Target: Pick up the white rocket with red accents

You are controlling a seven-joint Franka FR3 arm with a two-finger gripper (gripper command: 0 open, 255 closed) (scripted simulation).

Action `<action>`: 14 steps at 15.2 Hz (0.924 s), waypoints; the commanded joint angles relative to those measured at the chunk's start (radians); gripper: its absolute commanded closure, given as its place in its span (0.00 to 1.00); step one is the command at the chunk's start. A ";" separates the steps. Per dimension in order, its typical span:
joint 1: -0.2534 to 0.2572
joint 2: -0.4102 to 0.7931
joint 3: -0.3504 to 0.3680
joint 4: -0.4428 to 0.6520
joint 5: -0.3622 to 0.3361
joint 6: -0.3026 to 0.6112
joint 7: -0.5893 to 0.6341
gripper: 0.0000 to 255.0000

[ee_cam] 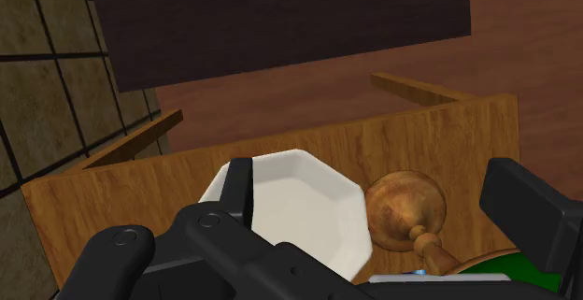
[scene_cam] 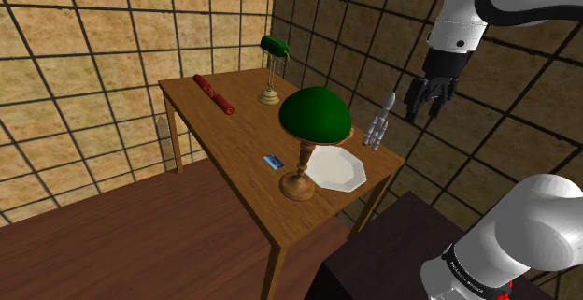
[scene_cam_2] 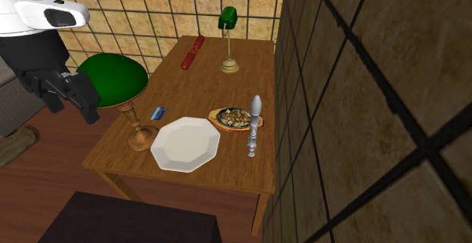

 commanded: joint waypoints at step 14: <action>-0.093 0.186 -0.168 -0.134 -0.219 0.431 -0.220 0.00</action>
